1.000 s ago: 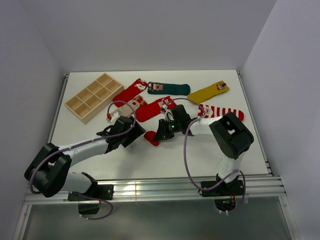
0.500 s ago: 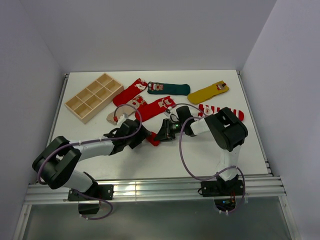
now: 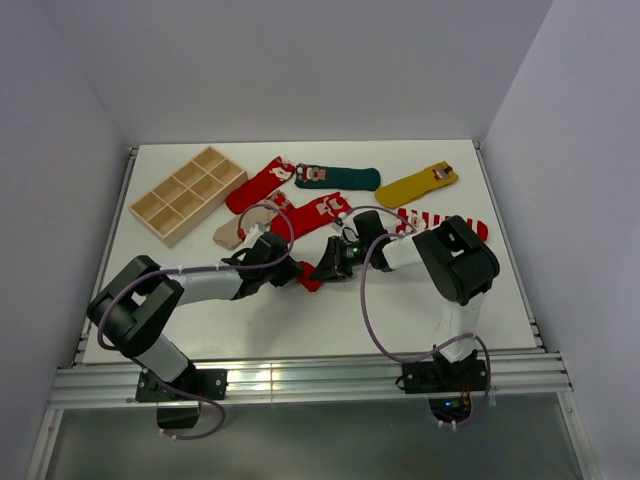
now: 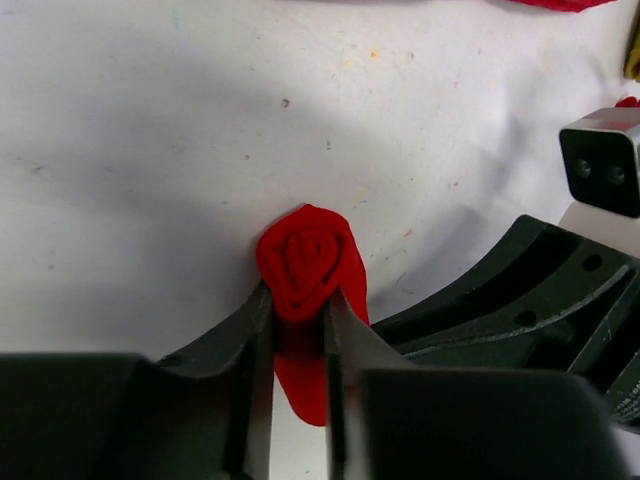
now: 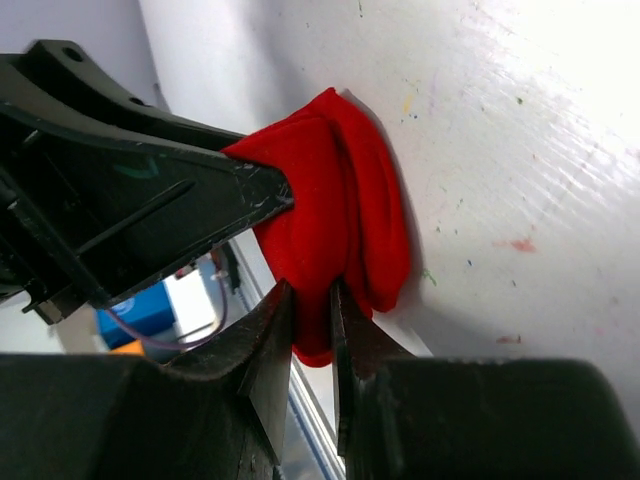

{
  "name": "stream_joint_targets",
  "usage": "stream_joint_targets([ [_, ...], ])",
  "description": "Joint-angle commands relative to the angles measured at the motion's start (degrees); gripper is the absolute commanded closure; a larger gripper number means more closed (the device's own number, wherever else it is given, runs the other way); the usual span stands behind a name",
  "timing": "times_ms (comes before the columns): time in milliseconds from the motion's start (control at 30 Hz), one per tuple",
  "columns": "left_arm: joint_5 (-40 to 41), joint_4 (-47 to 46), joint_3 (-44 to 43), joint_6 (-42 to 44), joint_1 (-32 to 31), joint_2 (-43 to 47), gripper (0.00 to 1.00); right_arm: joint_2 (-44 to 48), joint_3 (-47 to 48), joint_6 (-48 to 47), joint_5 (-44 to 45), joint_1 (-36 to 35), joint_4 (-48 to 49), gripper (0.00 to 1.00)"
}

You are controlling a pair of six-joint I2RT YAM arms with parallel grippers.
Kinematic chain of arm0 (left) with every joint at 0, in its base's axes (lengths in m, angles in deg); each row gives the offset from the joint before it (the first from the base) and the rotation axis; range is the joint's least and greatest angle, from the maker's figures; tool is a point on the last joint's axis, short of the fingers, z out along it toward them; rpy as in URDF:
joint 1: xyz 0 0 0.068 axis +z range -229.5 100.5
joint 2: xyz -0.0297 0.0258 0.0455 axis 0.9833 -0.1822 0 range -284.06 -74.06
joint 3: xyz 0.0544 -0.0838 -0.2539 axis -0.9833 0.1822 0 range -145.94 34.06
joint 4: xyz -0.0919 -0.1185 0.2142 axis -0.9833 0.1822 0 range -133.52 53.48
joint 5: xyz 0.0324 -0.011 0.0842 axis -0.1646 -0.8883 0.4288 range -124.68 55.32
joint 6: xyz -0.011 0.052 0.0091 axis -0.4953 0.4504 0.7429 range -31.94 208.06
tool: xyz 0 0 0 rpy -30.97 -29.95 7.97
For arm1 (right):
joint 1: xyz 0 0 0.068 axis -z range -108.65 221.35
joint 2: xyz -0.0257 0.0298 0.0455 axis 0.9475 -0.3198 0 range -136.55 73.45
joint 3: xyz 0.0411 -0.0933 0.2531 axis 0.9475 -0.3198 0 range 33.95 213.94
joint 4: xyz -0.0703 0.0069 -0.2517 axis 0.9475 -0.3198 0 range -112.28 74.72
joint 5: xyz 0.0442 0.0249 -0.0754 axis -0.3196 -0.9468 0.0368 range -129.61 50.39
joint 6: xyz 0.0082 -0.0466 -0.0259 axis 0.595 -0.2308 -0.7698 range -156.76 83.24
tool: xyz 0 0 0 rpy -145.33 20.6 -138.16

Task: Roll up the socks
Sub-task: Roll the sock at the center of the board.

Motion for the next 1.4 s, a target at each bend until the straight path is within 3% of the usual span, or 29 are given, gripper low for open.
stream_joint_targets([
  [0, 1.33, 6.43, -1.11, 1.41, -0.3, -2.75, 0.83, 1.91, -1.73, -7.08, 10.07, -0.37, -10.88, 0.92],
  [133, 1.86, 10.29, -3.4, 4.39, -0.3, -3.2, 1.0, 8.4, -1.9, -12.27, 17.98, -2.04, -15.19, 0.74],
  [233, 2.21, 13.9, -5.86, 7.2, -0.21, -3.46, 1.0, 15.52, -2.69, -16.23, 28.86, -5.37, -17.31, 0.58],
  [367, 1.95, 17.5, -8.58, 10.11, -0.3, -4.16, 1.0, 24.14, -4.36, -21.24, 44.42, -11.09, -17.57, 0.48],
  [467, 0.98, 19.79, -10.69, 11.87, -0.21, -5.48, 1.0, 28.54, -5.77, -26.16, 55.68, -16.8, -15.73, 0.45],
  [667, -0.87, 22.34, -13.95, 14.34, -0.12, -7.77, 1.0, 30.39, -7.88, -34.77, 67.03, -26.2, -9.93, 0.44],
  [967, -2.8, 24.28, -16.5, 16.8, 0.23, -9.35, 1.0, 23.63, -4.72, -40.41, 72.4, -32.71, -7.03, 0.44],
  [1367, -5.26, 24.01, -17.38, 17.76, 0.41, -11.02, 1.0, 15.54, -1.38, -42.87, 76.7, -36.06, -4.56, 0.44],
])
